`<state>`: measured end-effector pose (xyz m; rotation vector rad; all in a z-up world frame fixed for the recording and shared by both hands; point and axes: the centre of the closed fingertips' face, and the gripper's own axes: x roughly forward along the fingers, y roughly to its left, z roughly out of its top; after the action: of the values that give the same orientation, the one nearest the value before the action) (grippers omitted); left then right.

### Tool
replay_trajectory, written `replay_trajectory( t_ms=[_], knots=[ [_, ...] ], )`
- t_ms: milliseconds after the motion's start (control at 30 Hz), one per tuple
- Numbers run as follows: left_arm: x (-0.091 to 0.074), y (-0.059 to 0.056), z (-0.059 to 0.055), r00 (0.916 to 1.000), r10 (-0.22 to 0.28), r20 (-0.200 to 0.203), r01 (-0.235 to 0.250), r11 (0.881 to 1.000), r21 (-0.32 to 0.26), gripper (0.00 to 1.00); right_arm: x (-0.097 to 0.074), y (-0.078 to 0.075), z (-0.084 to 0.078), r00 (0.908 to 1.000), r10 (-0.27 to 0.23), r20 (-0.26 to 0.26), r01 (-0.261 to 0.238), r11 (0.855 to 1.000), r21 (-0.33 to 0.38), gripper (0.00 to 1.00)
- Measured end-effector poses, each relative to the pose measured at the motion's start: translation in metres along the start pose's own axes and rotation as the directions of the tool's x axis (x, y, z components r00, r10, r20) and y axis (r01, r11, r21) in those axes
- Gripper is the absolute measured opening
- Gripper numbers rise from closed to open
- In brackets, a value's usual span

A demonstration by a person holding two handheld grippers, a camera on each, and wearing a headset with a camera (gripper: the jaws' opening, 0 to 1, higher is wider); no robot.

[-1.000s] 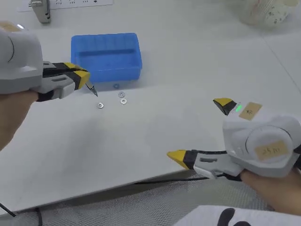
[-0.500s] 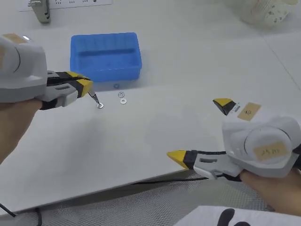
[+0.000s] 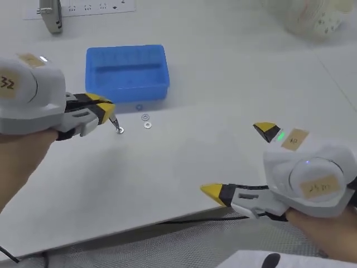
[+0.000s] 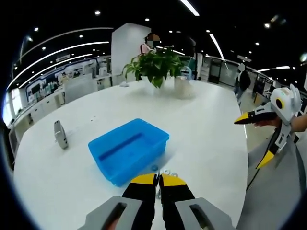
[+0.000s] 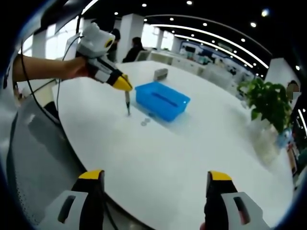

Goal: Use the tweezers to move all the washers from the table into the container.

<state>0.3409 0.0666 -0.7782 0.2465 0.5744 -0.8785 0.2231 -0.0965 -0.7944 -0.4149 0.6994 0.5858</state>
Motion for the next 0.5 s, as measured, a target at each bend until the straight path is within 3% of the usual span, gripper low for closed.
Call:
replay_trajectory(
  t_ms=[167,267,500],
  knots=[
    [0.0002,0.0001,0.0008,0.9999,0.008,0.013,-0.007,1.0,-0.007,0.0,-0.0005,-0.001,0.0007,1.0,-0.003,0.005,0.003,1.0,0.005,0.85],
    [0.001,0.0031,0.002,0.9988,0.013,0.048,-0.01,0.998,-0.054,0.0,-0.0005,-0.0002,0.0009,1.0,0.0,0.005,0.0,1.0,-0.001,0.85],
    [-0.0012,0.0007,0.002,0.9999,0.007,0.015,-0.006,0.999,-0.039,0.0,-0.0012,-0.0015,0.0014,0.9999,-0.007,0.01,0.007,1.0,-0.004,0.85]
  ],
)
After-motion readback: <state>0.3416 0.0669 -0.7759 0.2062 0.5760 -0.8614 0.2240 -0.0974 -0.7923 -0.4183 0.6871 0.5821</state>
